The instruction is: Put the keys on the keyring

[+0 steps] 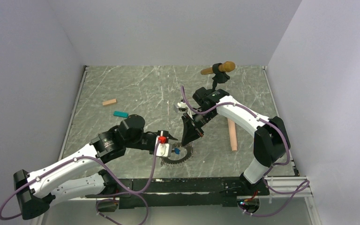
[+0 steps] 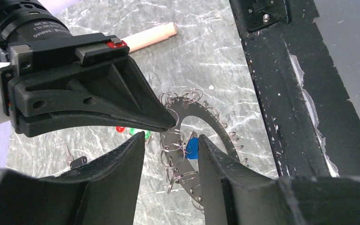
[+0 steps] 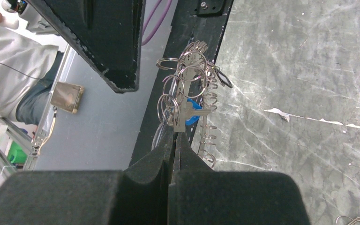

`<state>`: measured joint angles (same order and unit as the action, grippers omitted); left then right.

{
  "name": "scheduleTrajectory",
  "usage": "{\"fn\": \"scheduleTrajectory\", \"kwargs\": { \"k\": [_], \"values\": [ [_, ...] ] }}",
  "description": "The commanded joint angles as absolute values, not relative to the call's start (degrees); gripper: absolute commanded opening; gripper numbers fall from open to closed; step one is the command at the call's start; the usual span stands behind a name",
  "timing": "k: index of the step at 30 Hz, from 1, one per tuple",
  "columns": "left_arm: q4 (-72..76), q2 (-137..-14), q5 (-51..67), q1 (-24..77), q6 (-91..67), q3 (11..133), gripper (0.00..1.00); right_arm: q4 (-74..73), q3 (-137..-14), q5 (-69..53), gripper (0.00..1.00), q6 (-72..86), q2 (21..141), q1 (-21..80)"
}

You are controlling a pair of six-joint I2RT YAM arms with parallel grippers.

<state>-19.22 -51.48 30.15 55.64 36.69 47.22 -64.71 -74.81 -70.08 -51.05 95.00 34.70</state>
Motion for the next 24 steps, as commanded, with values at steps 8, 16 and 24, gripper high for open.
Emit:
{"fn": "scheduleTrajectory", "kwargs": {
  "k": [8,16,24],
  "values": [
    [-16.25,-53.45,13.94,61.34,38.12,45.09,0.51,-65.48,-75.93,-73.78,0.00,-52.11,94.91,34.60],
    [-17.89,-53.79,8.05,63.13,40.27,44.44,0.50,-65.57,-75.87,-73.81,0.00,-52.12,94.88,34.58],
    [-17.55,-53.24,3.72,64.24,42.30,43.67,0.49,-65.52,-75.85,-73.81,0.00,-52.14,94.89,34.63]
  ]
}}
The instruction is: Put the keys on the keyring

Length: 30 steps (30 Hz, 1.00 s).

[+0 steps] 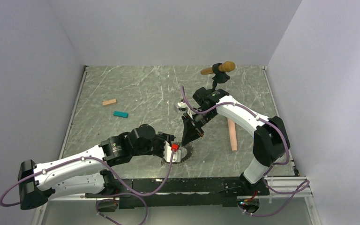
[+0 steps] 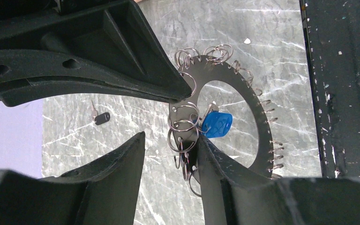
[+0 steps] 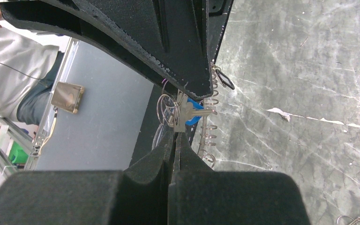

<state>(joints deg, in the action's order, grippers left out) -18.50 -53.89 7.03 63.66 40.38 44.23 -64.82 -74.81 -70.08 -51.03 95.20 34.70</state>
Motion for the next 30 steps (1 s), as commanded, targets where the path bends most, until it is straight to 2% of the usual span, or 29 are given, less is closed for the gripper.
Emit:
{"fn": "scheduleTrajectory", "kwargs": {
  "k": [1,30],
  "values": [
    [-17.28,-52.95,3.78,64.31,42.36,43.54,0.49,-65.53,-75.85,-73.83,0.00,-52.12,94.94,34.61],
    [-14.56,-50.19,7.91,64.56,42.81,42.37,0.38,-66.83,-76.51,-74.69,0.00,-52.99,95.75,34.56]
  ]
}}
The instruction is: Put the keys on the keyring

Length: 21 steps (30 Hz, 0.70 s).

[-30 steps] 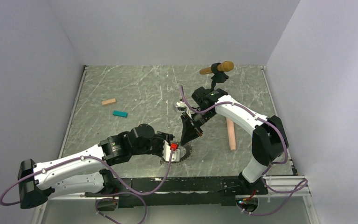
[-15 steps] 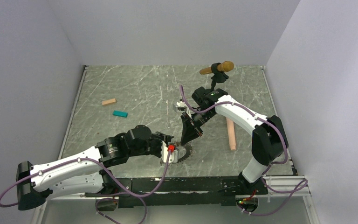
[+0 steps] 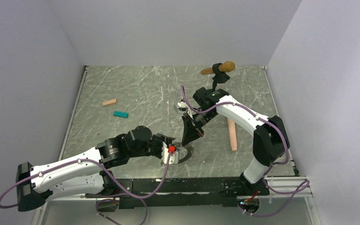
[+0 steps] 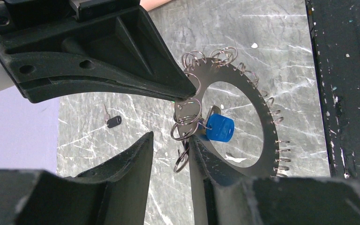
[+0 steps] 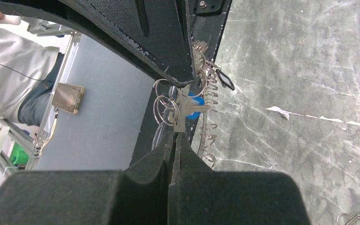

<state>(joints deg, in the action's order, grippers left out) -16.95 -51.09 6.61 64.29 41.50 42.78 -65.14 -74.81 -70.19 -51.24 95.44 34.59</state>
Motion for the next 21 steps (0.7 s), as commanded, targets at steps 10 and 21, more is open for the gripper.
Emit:
{"fn": "scheduleTrajectory", "kwargs": {
  "k": [10,21],
  "values": [
    [-12.32,-49.71,9.08,64.57,41.52,41.66,0.37,-66.69,-76.20,-75.18,0.00,-52.74,95.57,34.63],
    [-13.15,-48.96,10.93,64.58,41.31,41.31,0.34,-67.51,-76.64,-76.15,0.00,-53.34,96.07,34.61]
  ]
}}
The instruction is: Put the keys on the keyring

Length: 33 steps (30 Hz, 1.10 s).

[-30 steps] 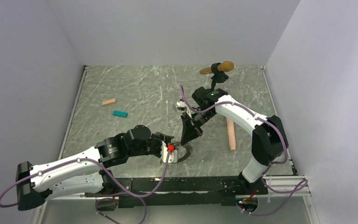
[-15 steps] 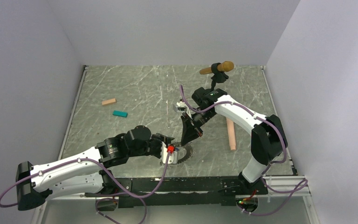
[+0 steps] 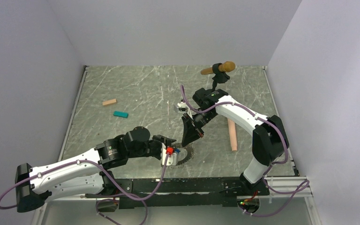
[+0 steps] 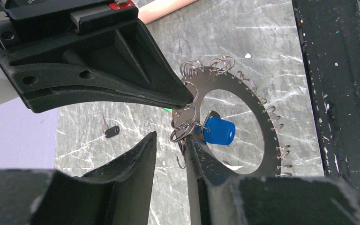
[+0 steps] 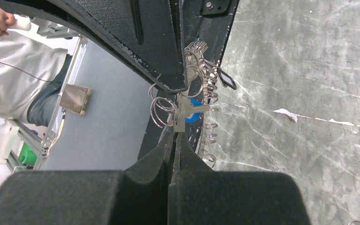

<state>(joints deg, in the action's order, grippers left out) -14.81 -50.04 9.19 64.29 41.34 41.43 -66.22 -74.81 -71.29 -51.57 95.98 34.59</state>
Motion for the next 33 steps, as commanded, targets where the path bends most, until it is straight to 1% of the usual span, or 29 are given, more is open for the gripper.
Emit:
{"fn": "scheduleTrajectory", "kwargs": {
  "k": [1,6,16,21,33],
  "values": [
    [-13.12,-48.96,11.01,64.59,41.24,41.31,0.33,-67.62,-76.76,-76.18,0.00,-53.47,96.19,34.57],
    [-13.18,-48.98,11.49,64.56,41.44,41.26,0.32,-67.97,-76.84,-76.36,0.00,-53.62,96.33,34.59],
    [-13.28,-48.98,12.42,64.60,41.75,41.46,0.34,-68.10,-76.77,-76.74,0.00,-53.81,96.58,34.62],
    [-13.68,-49.19,13.47,64.53,41.97,41.64,0.34,-68.52,-77.05,-76.92,0.00,-54.20,96.85,34.60],
    [-14.78,-50.31,12.84,64.60,42.92,41.92,0.22,-68.86,-77.06,-77.16,0.00,-54.46,96.84,34.54]
  ]
}}
